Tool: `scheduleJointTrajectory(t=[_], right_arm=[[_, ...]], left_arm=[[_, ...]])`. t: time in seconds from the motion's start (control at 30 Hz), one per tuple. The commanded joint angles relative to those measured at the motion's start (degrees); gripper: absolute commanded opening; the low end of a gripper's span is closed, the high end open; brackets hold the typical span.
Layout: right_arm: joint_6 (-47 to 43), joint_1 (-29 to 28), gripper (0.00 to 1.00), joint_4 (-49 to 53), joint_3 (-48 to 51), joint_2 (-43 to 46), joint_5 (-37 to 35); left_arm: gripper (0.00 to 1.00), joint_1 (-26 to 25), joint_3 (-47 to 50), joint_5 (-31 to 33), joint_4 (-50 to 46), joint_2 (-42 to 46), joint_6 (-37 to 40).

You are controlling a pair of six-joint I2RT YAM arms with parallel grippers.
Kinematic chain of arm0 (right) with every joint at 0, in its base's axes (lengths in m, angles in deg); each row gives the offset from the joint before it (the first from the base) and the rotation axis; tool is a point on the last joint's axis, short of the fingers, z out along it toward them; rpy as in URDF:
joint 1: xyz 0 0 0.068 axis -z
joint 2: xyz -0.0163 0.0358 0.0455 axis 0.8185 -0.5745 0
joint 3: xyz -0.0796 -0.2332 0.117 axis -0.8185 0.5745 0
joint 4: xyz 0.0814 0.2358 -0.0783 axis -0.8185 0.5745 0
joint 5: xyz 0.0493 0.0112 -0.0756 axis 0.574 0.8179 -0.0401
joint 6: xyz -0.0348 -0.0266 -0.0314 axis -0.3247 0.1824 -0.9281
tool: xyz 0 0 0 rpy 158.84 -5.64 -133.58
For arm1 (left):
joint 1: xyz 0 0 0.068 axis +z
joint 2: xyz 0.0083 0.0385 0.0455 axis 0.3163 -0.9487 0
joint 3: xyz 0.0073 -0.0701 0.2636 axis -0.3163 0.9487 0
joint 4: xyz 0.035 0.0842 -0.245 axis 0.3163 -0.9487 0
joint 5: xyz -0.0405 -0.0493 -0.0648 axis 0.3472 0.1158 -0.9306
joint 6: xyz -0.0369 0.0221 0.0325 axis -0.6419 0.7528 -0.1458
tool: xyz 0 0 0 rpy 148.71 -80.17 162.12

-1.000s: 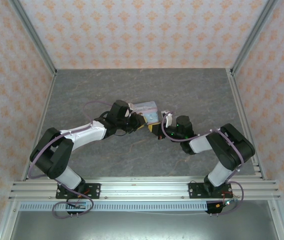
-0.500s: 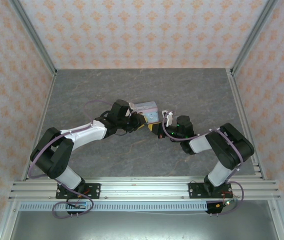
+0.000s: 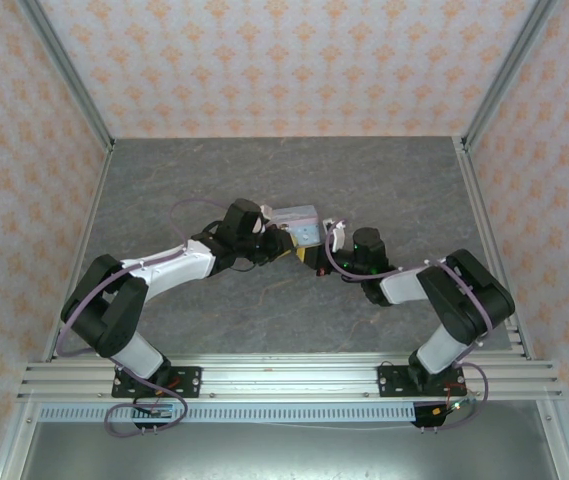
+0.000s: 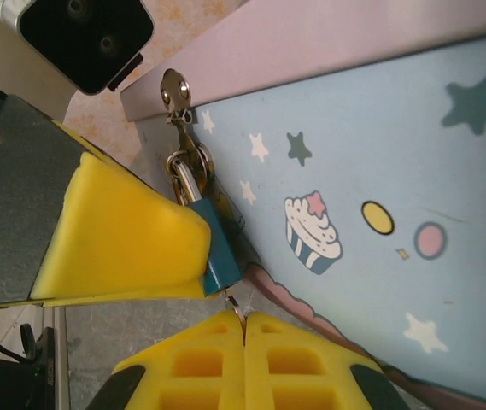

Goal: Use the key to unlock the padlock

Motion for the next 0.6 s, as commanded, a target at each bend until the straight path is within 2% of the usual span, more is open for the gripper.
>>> scheduleJointTrajectory(t=[0.0, 0.27, 0.57], right_arm=[[2.22, -0.07, 0.00, -15.52, -4.56, -0.08, 0.49], [2.32, -0.06, 0.00, -14.20, -5.98, 0.21, 0.22], [1.12, -0.10, 0.00, -12.37, -1.24, -1.53, -0.52]], left_arm=[[0.12, -2.66, 0.21, -3.55, -2.88, -1.70, 1.76], [0.12, -2.75, 1.30, -3.21, -1.86, -2.35, 1.51], [0.13, -2.53, 1.43, -1.31, -1.80, -0.87, 1.30]])
